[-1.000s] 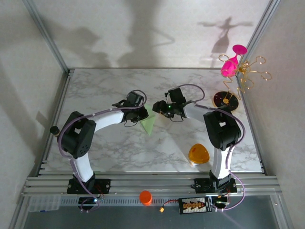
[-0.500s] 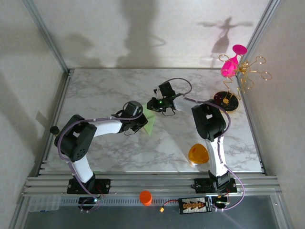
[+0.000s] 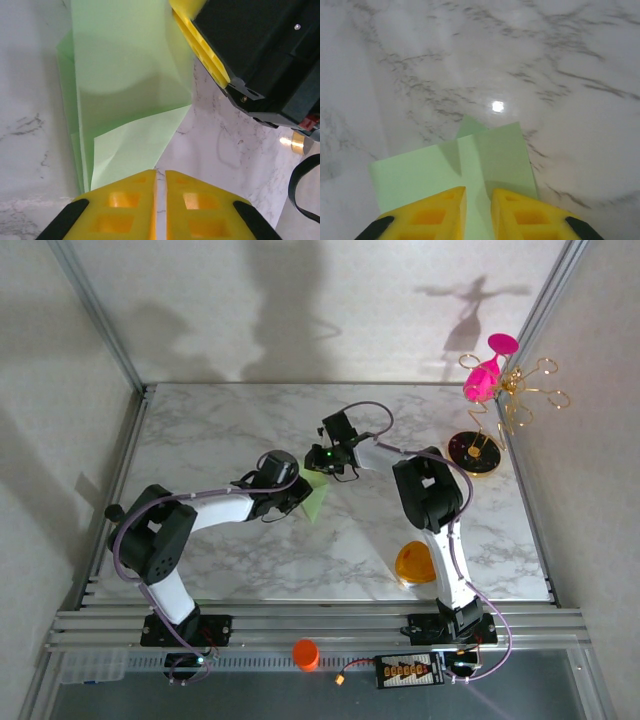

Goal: Fold a paper plane with a square sheet of paper (pick it up from the middle)

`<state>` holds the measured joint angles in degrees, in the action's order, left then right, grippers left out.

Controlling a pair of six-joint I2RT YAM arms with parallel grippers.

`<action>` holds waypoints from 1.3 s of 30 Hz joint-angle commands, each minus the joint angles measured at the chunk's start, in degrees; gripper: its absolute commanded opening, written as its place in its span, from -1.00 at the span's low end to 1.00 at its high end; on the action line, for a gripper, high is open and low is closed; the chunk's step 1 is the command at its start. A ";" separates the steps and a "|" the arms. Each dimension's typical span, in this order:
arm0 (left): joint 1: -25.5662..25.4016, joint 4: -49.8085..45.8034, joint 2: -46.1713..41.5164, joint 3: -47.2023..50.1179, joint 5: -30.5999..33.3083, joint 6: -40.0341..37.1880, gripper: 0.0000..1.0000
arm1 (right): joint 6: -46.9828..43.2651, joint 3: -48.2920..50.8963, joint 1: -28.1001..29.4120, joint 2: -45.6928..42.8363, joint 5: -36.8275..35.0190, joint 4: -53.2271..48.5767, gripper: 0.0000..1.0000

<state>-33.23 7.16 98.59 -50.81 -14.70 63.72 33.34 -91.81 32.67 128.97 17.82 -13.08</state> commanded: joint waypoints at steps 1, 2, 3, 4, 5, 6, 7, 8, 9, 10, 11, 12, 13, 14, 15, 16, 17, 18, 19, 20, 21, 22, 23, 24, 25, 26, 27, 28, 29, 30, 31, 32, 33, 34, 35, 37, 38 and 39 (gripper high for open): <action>-1.28 2.55 -1.39 0.92 -1.24 2.22 -0.72 | 7.39 6.70 -0.12 -3.69 -9.76 -2.27 -0.51; -1.55 3.06 -1.37 1.14 -1.40 2.66 -0.72 | 9.78 8.90 -0.15 -5.42 -10.80 -0.74 -0.50; -1.72 3.31 -1.36 1.23 -1.51 2.96 -0.71 | 11.82 10.75 -0.15 -6.84 -11.59 0.28 -0.49; -1.95 3.68 -1.25 1.39 -1.56 3.22 -0.71 | 14.27 12.57 -0.09 -8.49 -12.61 1.46 -0.46; -2.17 3.82 -1.08 1.41 -1.64 3.37 -0.71 | 16.75 14.57 -0.15 -9.98 -13.57 2.11 -0.45; -2.36 4.08 -0.80 1.41 -1.84 3.59 -0.71 | 18.55 15.83 -0.13 -10.93 -14.29 2.75 -0.45; -2.60 4.71 -0.48 1.50 -2.17 3.92 -0.71 | 20.69 17.72 -0.14 -12.18 -14.83 3.72 -0.45; -2.94 5.24 -0.12 1.59 -2.54 4.33 -0.71 | 22.74 19.05 -0.10 -13.21 -15.56 4.07 -0.45; -3.13 5.95 0.34 1.59 -2.89 4.75 -0.70 | 24.32 20.03 -0.14 -13.74 -16.04 4.43 -0.45; -3.40 7.02 0.82 1.59 -3.39 5.22 -0.70 | 25.90 20.96 -0.14 -14.37 -16.23 4.64 -0.45; -3.65 7.59 1.47 1.38 -3.68 5.71 -0.71 | 27.17 21.35 -0.21 -14.60 -16.37 4.51 -0.45; -3.89 7.90 1.97 1.11 -3.83 5.94 -0.71 | 28.11 21.42 -0.21 -14.70 -16.36 4.42 -0.45; -4.16 8.18 2.56 0.77 -4.00 6.34 -0.71 | 28.95 21.61 -0.19 -14.71 -16.22 4.26 -0.45; -4.37 8.42 3.19 0.50 -4.21 6.65 -0.71 | 29.54 21.58 -0.23 -14.63 -16.00 4.08 -0.45; -4.59 8.47 3.77 0.24 -4.46 6.91 -0.72 | 29.98 21.51 -0.22 -14.47 -15.82 3.88 -0.45; -4.73 7.88 4.29 0.02 -4.47 7.28 -0.73 | 30.28 21.43 -0.26 -14.36 -15.64 3.81 -0.45; -4.82 7.33 4.56 0.01 -4.03 7.54 -0.74 | 30.38 21.26 -0.32 -14.23 -15.36 3.65 -0.45; -4.91 6.83 4.69 0.22 -3.55 7.68 -0.75 | 30.46 21.07 -0.41 -14.06 -15.13 3.38 -0.45; -4.91 6.07 4.69 0.35 -2.78 7.68 -0.76 | 30.47 20.81 -0.50 -13.96 -14.90 3.27 -0.45; -4.91 5.11 4.77 0.28 -2.08 7.35 -0.77 | 30.47 20.76 -0.58 -13.92 -14.72 3.09 -0.44; -4.91 4.18 4.95 0.05 -1.33 6.95 -0.77 | 30.47 20.63 -0.67 -13.92 -14.68 2.82 -0.44; -4.91 3.36 5.20 -0.15 -0.89 6.62 -0.78 | 30.55 20.62 -0.66 -14.08 -14.51 2.71 -0.44; -4.82 2.92 5.59 -0.33 -0.82 6.27 -0.79 | 30.54 20.62 -0.71 -14.18 -14.32 2.61 -0.44; -4.74 2.37 5.89 -0.58 -0.43 5.87 -0.79 | 30.55 20.62 -0.83 -14.34 -14.11 2.45 -0.43; -4.58 1.34 6.24 -0.92 0.09 5.34 -0.79 | 30.55 20.75 -0.93 -14.59 -13.71 2.36 -0.43; -4.35 0.57 6.62 -1.20 0.30 4.74 -0.79 | 30.54 20.89 -1.02 -14.92 -13.26 2.36 -0.42; -4.15 0.17 6.87 -1.38 0.44 4.29 -0.80 | 30.55 21.11 -1.18 -15.29 -12.93 2.44 -0.42; -3.96 -0.34 7.24 -1.70 0.55 3.77 -0.80 | 30.55 21.51 -1.28 -15.78 -12.52 2.57 -0.41; -3.68 -1.16 7.70 -2.24 0.55 3.01 -0.81 | 30.56 21.78 -1.38 -16.31 -12.07 2.75 -0.40; -3.51 -1.79 8.08 -2.72 0.64 2.44 -0.81 | 30.55 22.00 -1.59 -16.75 -11.70 2.93 -0.39; -3.35 -2.48 8.43 -3.13 0.79 1.92 -0.82 | 30.55 22.22 -1.76 -17.28 -11.13 3.19 -0.37; -3.17 -2.95 8.76 -3.56 0.74 1.42 -0.82 | 30.32 22.37 -1.83 -17.75 -10.60 3.38 -0.36; -3.00 -3.30 9.02 -3.88 0.73 1.00 -0.82 | 30.12 22.36 -2.02 -18.20 -10.25 3.29 -0.35; -2.85 -3.66 9.36 -4.24 0.74 0.70 -0.83 | 29.82 22.31 -2.19 -18.77 -9.75 3.26 -0.32; -2.58 -4.02 9.59 -4.59 0.52 0.00 -0.83 | 29.40 22.53 -2.49 -19.45 -9.36 3.47 -0.27; -2.20 -4.72 10.19 -5.38 0.09 -1.12 -0.84 | 28.45 22.92 -3.01 -20.79 -8.60 3.68 -0.15; -2.02 -5.22 10.31 -5.76 -0.20 -1.67 -0.84 | 27.86 23.31 -3.34 -21.55 -8.07 3.95 -0.09; -1.85 -5.40 10.46 -6.17 -0.51 -2.28 -0.84 | 27.01 24.06 -3.83 -22.56 -7.65 4.18 -0.03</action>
<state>-36.03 5.61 107.68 -55.48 -15.73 64.45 61.98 -69.25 29.89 109.93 8.36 -8.49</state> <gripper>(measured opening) 0.082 0.467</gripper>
